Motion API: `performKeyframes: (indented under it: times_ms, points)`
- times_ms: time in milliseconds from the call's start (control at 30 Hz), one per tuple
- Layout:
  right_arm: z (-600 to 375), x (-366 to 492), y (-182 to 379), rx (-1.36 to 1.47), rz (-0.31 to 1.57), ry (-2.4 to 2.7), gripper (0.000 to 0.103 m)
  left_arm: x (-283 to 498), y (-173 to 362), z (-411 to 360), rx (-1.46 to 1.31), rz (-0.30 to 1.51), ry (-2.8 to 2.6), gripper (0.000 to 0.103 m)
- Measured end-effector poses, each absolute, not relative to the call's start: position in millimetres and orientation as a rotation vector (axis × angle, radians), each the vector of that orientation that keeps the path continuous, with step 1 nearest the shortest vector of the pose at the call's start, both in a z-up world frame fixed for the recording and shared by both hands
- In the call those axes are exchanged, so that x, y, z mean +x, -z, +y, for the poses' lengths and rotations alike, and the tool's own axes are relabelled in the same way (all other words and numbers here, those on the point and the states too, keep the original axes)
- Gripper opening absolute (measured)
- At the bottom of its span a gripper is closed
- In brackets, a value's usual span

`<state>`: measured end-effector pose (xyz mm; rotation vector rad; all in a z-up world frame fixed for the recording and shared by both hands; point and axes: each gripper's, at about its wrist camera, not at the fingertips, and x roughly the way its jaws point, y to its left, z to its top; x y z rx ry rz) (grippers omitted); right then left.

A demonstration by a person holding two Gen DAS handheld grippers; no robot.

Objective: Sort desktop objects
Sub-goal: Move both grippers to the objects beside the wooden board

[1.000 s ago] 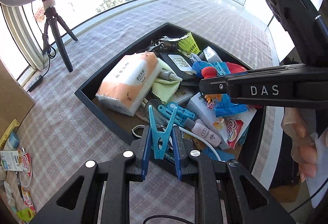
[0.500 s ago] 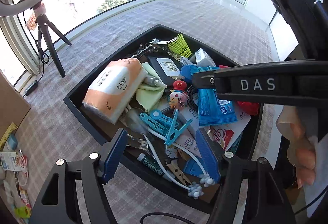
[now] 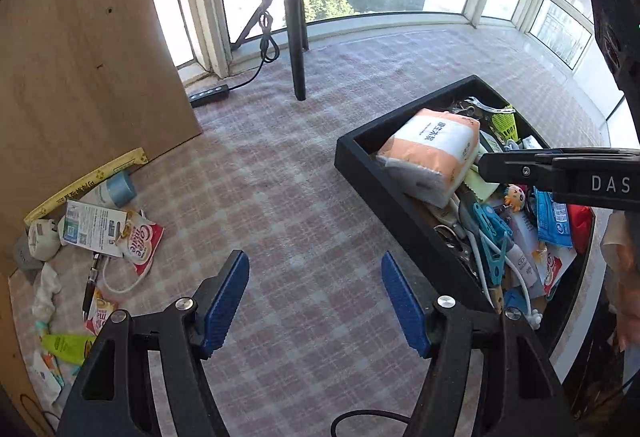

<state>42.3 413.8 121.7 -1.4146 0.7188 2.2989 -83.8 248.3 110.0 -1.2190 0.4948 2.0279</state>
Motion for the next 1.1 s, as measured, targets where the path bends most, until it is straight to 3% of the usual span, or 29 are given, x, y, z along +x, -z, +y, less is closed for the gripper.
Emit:
performKeyframes:
  times_ms: [233,433,533,633,1100]
  points:
    - [358,-52,-127,-1.529,0.588,-2.454,0.048,-177,-103,138,-1.357,0.384,-2.247,0.066]
    - [319,-135,-121,-1.566,0.6,-2.55,0.048,-262,-95,39,-1.466,0.227,-2.422,0.066]
    - [305,-174,-110,-1.569,0.636,-2.556,0.048,-304,-86,-1,-1.547,0.074,-2.463,0.063]
    - [291,-208,-93,-1.611,0.67,-2.539,0.048,-334,-76,-21,-1.584,-0.041,-2.449,0.054]
    - [262,-286,-40,-1.706,0.746,-2.485,0.048,-375,-30,22,-1.612,0.184,-2.406,0.054]
